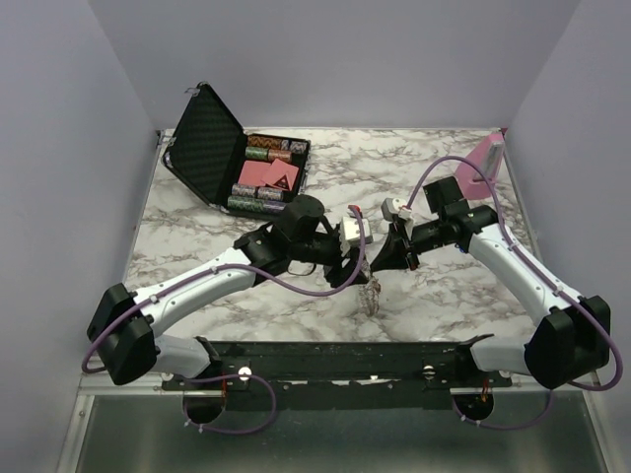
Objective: Put the keys on the keyring
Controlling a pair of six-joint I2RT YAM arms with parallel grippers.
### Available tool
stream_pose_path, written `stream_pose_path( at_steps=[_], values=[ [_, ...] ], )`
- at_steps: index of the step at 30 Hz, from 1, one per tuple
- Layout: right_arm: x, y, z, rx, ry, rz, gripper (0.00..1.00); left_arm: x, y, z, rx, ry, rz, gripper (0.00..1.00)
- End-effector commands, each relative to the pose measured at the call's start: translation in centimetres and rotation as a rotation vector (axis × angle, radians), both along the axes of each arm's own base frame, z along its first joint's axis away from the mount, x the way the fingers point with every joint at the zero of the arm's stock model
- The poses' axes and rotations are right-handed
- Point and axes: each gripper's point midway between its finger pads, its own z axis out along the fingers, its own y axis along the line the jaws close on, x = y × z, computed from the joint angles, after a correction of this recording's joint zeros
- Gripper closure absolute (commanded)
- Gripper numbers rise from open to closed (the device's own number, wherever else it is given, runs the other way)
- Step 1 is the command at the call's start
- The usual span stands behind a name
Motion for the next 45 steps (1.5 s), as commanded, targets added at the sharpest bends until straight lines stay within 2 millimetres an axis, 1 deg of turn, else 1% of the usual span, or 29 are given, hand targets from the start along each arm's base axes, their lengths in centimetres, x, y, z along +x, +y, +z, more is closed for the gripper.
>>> stream_pose_path(
  at_steps=[1,8,13,15,17,18,24,26,30,32,35,36,38,41,43,45],
  values=[
    [-0.1,0.3,1.1,0.024,-0.013,0.018,0.99,0.0,-0.7,-0.6,0.044,-0.006,0.0,0.36],
    [-0.1,0.3,1.1,0.025,-0.015,0.018,0.98,0.5,-1.1,-0.6,0.024,-0.006,0.032,0.47],
    [-0.1,0.3,1.0,0.025,-0.011,0.017,0.98,0.9,-1.1,-0.7,0.035,-0.002,0.057,0.57],
    [-0.1,0.3,1.0,0.026,-0.009,0.019,0.98,1.2,-1.0,-0.9,0.045,0.001,0.069,0.59],
    [-0.1,0.3,1.1,0.027,-0.009,0.02,0.98,1.3,-1.0,-1.1,0.054,0.005,0.081,0.67],
    [-0.1,0.3,1.1,0.027,-0.009,0.02,0.98,1.5,-0.9,-1.2,0.06,0.005,0.088,0.69],
    [-0.2,0.4,1.1,0.029,-0.008,0.022,0.97,1.6,-1.1,-1.1,0.059,0.015,0.102,0.71],
    [-0.2,0.4,1.1,0.031,-0.01,0.023,0.97,1.8,-1.1,-1.1,0.058,0.015,0.112,0.74],
    [-0.2,0.4,1.1,0.034,-0.006,0.024,0.96,2.1,-1.2,-0.9,0.056,0.018,0.127,0.87],
    [-0.3,0.4,1.2,0.036,-0.007,0.026,0.96,2.2,-1.1,-1.1,0.06,0.025,0.142,1.0],
    [-0.3,0.4,1.2,0.038,-0.006,0.027,0.96,2.3,-1.0,-1.1,0.048,0.035,0.162,1.0],
    [-0.4,0.4,1.3,0.041,-0.006,0.029,0.94,2.2,-1.0,-1.0,0.037,0.035,0.166,1.0],
    [-0.4,0.5,1.3,0.045,-0.002,0.03,0.89,2.3,-0.7,-0.9,0.008,0.046,0.201,1.0],
    [-0.6,0.6,1.6,0.059,0.013,0.033,0.76,2.5,-0.3,-0.3,-0.063,0.04,0.248,1.0],
    [-0.7,0.7,1.8,0.072,0.024,0.039,0.7,2.4,0.0,0.2,-0.134,0.032,0.271,1.0],
    [-1.0,0.8,2.2,0.091,0.038,0.049,0.66,2.2,0.2,1.1,-0.223,0.024,0.283,1.0]
  ],
)
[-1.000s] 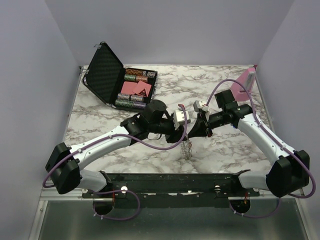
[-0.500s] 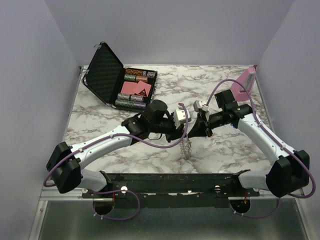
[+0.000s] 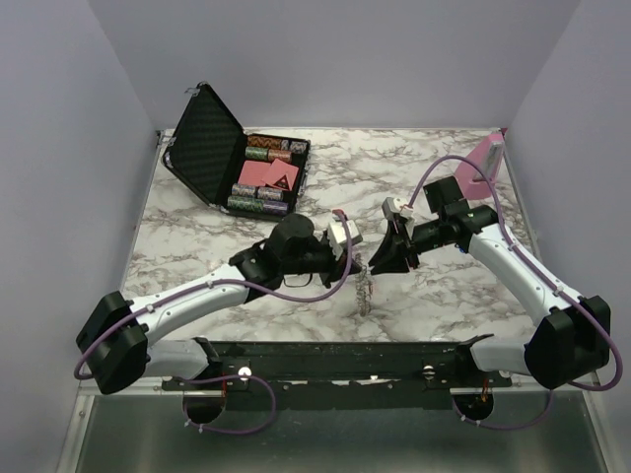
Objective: Put the keys on the keyring
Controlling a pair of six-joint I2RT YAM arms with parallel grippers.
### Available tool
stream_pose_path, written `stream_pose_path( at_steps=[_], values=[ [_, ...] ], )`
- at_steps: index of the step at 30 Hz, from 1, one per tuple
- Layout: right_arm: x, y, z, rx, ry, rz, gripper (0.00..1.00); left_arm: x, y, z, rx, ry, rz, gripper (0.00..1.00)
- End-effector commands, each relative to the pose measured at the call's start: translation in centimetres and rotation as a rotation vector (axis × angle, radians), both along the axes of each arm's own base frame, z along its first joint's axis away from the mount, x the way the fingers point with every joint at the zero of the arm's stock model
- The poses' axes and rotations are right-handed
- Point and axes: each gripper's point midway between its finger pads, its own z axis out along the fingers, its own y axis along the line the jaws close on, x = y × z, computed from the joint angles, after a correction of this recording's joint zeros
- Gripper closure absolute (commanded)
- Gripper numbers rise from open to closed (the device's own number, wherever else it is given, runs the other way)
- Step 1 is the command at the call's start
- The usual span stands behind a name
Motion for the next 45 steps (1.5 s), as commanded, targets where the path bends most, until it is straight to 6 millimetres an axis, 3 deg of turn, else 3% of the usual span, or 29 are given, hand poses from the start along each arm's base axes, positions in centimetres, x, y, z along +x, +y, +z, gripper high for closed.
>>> stream_pose_path(
  at_steps=[1,6,19,38,45],
  values=[
    [-0.8,0.7,2.1,0.082,0.029,0.045,0.65,0.8,0.1,4.1,-0.25,-0.079,0.097,1.0],
    [-1.3,0.8,2.5,0.113,0.06,0.064,0.62,0.2,0.8,5.5,-0.461,-0.131,0.115,1.0],
    [-0.1,1.1,2.0,0.091,0.075,0.011,0.61,1.0,1.7,6.1,-0.626,-0.043,0.22,1.0],
    [-0.1,-0.2,3.7,0.129,0.013,0.015,0.58,0.0,1.6,3.9,-0.575,0.012,0.187,1.0],
    [0.8,-0.3,3.3,0.113,0.016,-0.02,0.57,-0.7,1.3,3.6,-0.566,0.01,0.142,1.0]
  ],
)
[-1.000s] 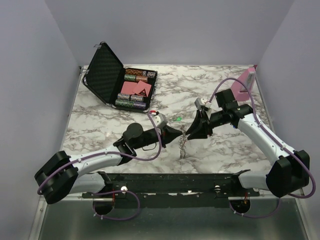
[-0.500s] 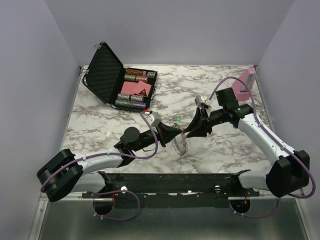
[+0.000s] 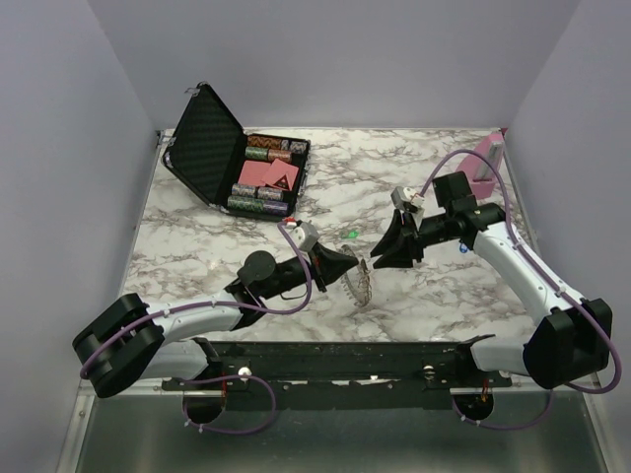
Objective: Put the keys on the keyring
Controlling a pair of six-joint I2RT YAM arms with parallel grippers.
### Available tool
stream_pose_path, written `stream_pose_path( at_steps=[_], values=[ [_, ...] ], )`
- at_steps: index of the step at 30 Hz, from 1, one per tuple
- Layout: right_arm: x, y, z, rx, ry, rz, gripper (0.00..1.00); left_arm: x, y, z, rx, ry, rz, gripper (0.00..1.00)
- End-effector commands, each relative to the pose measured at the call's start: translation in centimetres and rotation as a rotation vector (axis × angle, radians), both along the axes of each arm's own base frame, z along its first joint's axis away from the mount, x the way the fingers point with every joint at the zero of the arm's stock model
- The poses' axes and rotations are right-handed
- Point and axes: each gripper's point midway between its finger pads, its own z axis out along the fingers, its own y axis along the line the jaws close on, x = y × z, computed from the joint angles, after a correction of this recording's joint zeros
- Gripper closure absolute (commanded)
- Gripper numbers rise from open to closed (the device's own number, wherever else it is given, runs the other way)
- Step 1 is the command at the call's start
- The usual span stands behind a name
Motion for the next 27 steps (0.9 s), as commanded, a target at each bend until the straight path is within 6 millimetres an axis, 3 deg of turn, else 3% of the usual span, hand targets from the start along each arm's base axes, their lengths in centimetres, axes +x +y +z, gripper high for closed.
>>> stream_pose_path(
  at_steps=[1,9,19,27],
  values=[
    [0.1,0.0,1.0,0.021,-0.021,-0.001,0.57,-1.1,-0.1,1.3,-0.037,-0.055,-0.055,1.0],
    [0.6,0.2,0.2,0.024,0.023,-0.029,0.6,-1.1,-0.4,2.0,-0.07,-0.044,-0.067,1.0],
    [1.0,0.2,-0.1,0.011,0.02,-0.05,0.85,0.1,0.0,2.5,-0.105,-0.013,0.008,1.0],
    [0.7,0.3,-0.2,0.009,0.022,-0.045,0.91,0.5,0.2,3.2,-0.147,0.015,0.034,1.0]
  ],
)
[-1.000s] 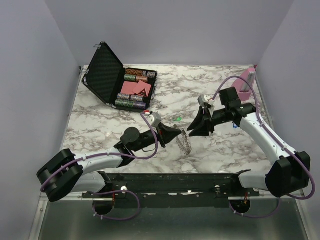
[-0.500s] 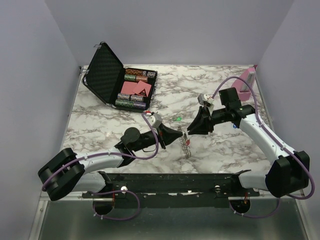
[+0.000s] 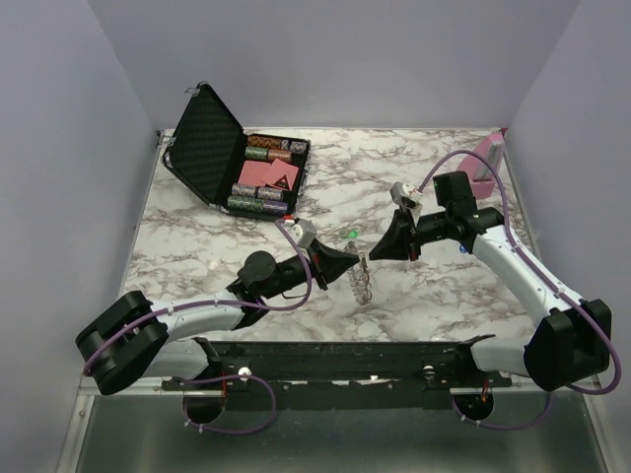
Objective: Put the keys on the keyring
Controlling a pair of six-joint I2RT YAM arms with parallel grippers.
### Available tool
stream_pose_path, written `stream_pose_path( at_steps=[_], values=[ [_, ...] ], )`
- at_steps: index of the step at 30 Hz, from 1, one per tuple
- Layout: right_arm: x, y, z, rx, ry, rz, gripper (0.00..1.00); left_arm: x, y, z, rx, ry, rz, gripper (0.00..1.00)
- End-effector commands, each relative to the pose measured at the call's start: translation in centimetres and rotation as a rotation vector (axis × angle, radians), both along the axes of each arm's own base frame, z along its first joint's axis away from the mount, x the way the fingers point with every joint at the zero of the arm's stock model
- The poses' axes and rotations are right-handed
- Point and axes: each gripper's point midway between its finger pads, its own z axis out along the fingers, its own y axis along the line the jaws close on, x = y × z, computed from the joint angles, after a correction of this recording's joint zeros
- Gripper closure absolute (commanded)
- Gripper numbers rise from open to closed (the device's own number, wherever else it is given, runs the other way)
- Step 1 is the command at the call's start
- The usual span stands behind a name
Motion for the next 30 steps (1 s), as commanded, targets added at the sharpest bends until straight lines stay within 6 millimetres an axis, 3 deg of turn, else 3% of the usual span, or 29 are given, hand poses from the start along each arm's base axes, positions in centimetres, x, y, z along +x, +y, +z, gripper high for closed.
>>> stream_pose_path(
  at_steps=[1,8,30],
  values=[
    [-0.2,0.0,-0.1,-0.003,-0.008,-0.002,0.92,0.3,0.4,2.7,-0.107,-0.021,0.034,1.0],
    [-0.5,0.1,-0.2,-0.002,-0.006,0.007,1.0,0.6,0.7,3.1,-0.139,-0.01,0.057,1.0],
    [-1.7,0.7,-0.2,0.008,-0.003,0.059,1.0,1.2,-0.5,4.8,-0.263,-0.019,0.068,1.0]
  ],
)
